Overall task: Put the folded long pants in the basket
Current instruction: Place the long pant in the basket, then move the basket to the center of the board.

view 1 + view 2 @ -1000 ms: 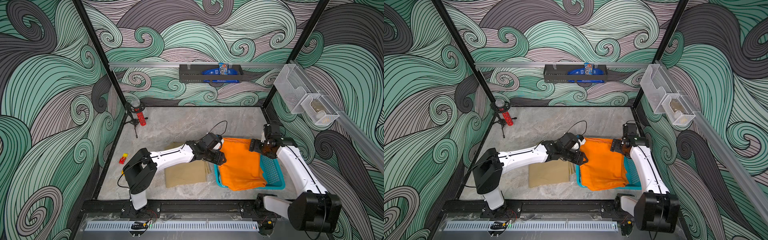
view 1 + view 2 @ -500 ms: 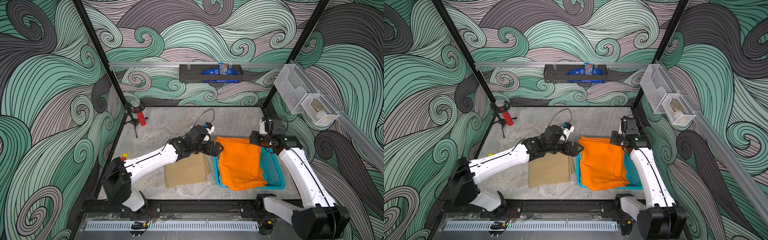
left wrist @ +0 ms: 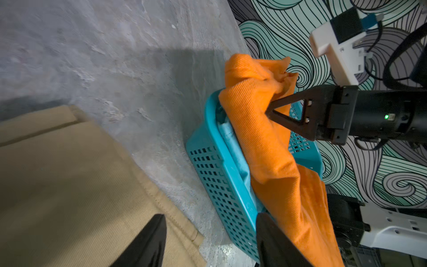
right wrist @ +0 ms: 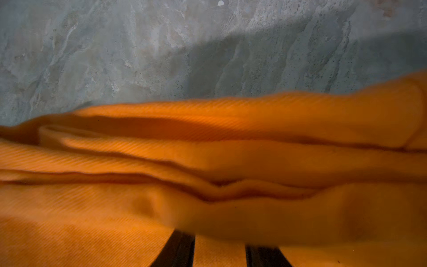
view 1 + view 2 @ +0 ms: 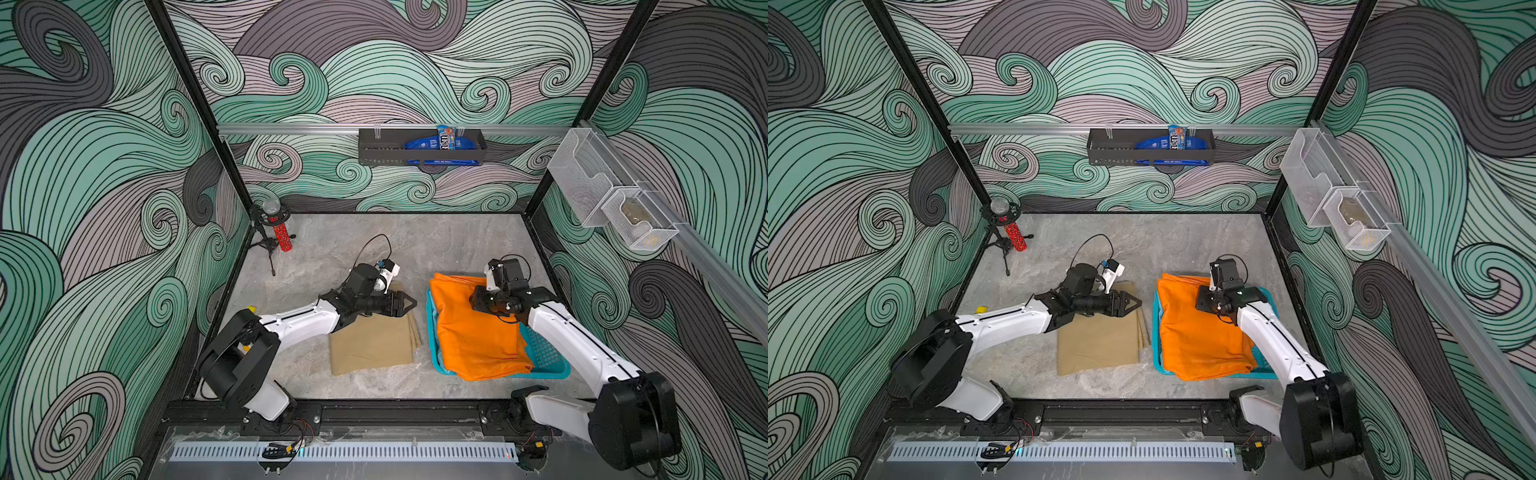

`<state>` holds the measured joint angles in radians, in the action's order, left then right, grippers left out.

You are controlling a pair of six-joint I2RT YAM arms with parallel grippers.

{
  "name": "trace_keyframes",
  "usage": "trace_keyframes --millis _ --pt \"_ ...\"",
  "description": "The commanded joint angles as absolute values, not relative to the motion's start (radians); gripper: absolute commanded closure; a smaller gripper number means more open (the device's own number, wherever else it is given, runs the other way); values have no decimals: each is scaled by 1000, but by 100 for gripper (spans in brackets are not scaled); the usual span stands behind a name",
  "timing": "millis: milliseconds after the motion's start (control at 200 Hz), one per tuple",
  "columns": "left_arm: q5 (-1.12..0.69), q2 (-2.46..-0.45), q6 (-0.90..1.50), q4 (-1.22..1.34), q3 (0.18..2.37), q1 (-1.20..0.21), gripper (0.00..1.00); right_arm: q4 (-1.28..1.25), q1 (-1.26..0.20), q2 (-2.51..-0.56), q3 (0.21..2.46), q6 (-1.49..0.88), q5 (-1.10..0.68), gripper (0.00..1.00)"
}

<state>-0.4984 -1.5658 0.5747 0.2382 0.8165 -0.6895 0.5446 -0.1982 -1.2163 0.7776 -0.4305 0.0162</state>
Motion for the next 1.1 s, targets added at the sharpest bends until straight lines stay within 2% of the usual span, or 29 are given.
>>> trace_keyframes --millis 0,210,375,440,555,745,941,1096 --pt "-611 -1620 632 346 846 -686 36 493 -204 -1246 736 -458 35 63" --pt "-633 -1651 660 393 833 -689 38 467 -204 -1275 719 -457 16 62" --pt "-639 -1653 674 418 824 -702 40 497 -205 -1184 820 -448 -13 60" --pt "-640 -1662 685 437 822 -710 44 520 -205 -1131 871 -445 -13 60" --pt "-641 -1702 702 453 841 -725 44 575 -204 -1076 973 -436 6 58" --pt "-650 -1770 723 463 865 -739 46 622 -205 -1057 1093 -421 10 57" --pt "-662 -1810 731 467 914 -762 47 624 -203 -1064 1115 -402 11 56" --pt "-667 -1831 731 464 930 -770 78 629 -203 -1074 1077 -388 16 55"
